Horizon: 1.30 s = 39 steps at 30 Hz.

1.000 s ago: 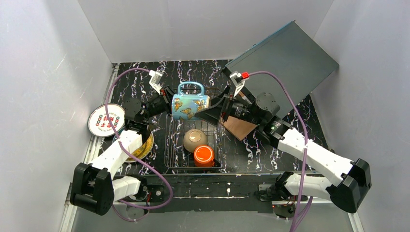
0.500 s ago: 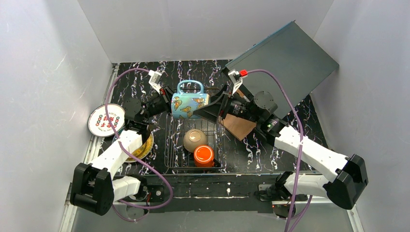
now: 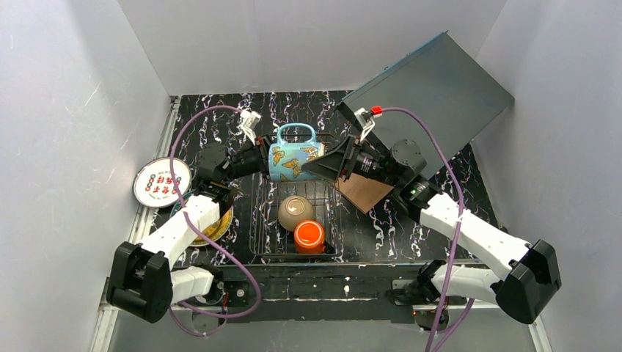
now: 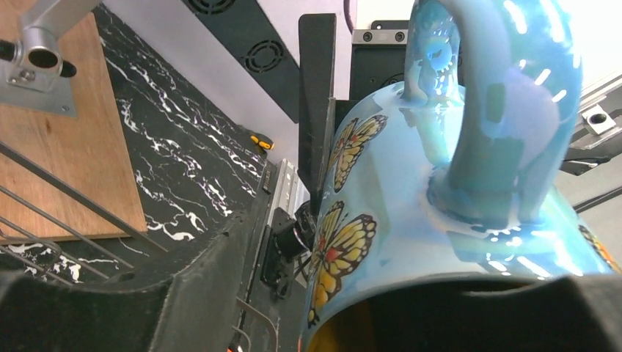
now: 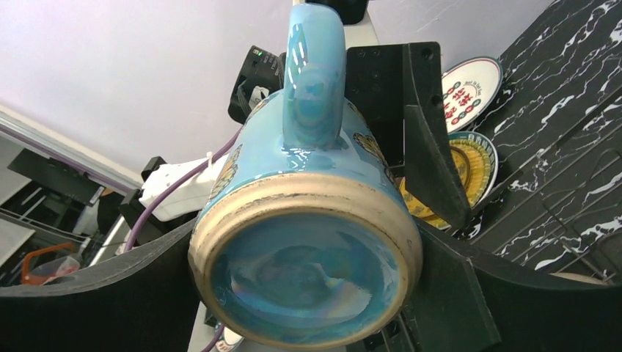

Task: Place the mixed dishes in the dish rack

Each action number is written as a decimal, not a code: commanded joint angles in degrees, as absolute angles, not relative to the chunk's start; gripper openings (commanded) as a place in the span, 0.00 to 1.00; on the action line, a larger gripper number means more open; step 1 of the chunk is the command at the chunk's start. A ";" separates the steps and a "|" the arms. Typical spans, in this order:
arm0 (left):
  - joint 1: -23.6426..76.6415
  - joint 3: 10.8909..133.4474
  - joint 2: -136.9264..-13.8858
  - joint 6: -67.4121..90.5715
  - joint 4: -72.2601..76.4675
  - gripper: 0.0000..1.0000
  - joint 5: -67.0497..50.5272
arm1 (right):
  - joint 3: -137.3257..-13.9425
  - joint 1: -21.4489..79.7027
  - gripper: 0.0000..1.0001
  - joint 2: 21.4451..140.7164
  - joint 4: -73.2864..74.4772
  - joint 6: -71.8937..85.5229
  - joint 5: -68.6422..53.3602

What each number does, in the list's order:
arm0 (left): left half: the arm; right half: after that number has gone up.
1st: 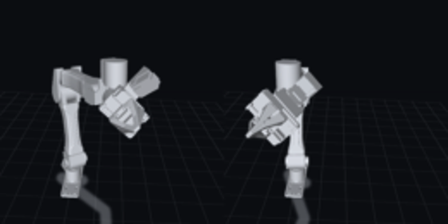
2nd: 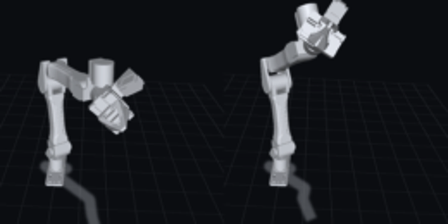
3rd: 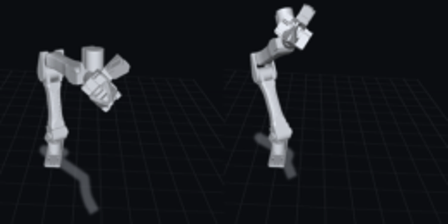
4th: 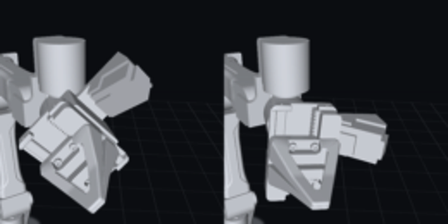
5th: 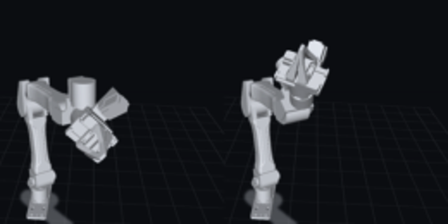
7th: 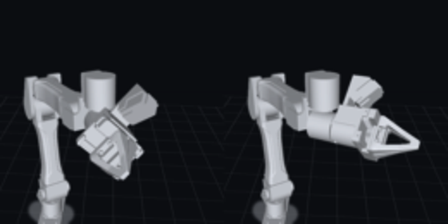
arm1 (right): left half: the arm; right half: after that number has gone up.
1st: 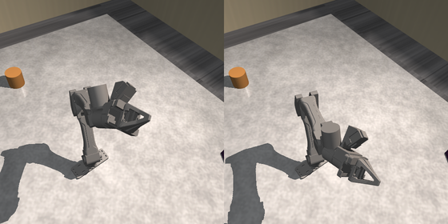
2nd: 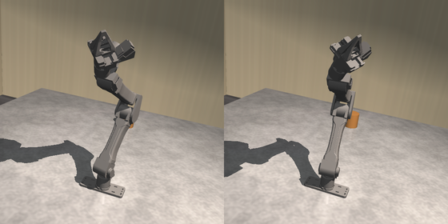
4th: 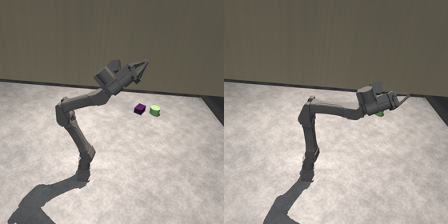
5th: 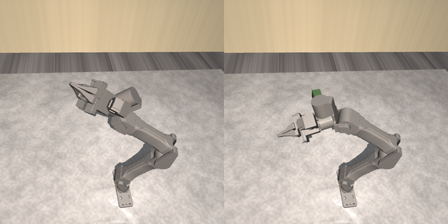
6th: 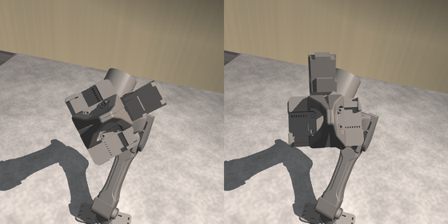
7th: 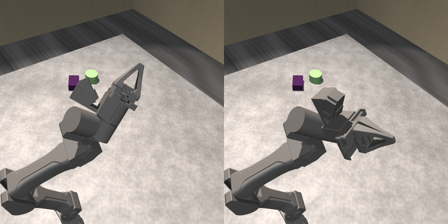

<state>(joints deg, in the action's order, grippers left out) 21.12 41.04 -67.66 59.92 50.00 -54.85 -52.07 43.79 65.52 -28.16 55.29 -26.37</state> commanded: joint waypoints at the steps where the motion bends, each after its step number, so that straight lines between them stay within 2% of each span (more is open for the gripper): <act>1: 22.87 43.37 -67.59 57.30 48.58 0.57 -58.08 | -51.08 42.54 0.01 62.20 -37.92 59.43 -25.93; 5: 21.91 43.35 -67.48 57.49 48.90 0.64 -58.40 | -50.19 41.81 0.01 60.30 -36.10 59.02 -25.44; 15: 17.50 41.83 -66.60 60.84 55.87 0.89 -59.55 | -48.76 40.15 0.01 56.04 -27.00 54.13 -23.47; 21: 15.63 42.83 -65.06 55.83 49.09 0.98 -59.62 | -48.58 38.92 0.01 54.91 -25.89 53.94 -23.82; 29: 11.43 46.49 -59.53 40.55 29.29 0.98 -58.16 | -49.19 38.04 0.01 53.46 -22.06 52.26 -24.54; 35: 10.39 47.40 -58.81 36.99 24.57 0.98 -56.37 | -49.49 37.83 0.01 52.57 -19.52 51.15 -24.46; 39: 8.50 49.31 -55.22 27.73 12.07 0.98 -45.59 | -50.77 37.88 0.01 52.98 -16.01 49.90 -24.54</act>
<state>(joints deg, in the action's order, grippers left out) 10.33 46.09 -59.35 37.69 24.53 -55.27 -47.03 38.20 54.98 -11.88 51.03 -24.36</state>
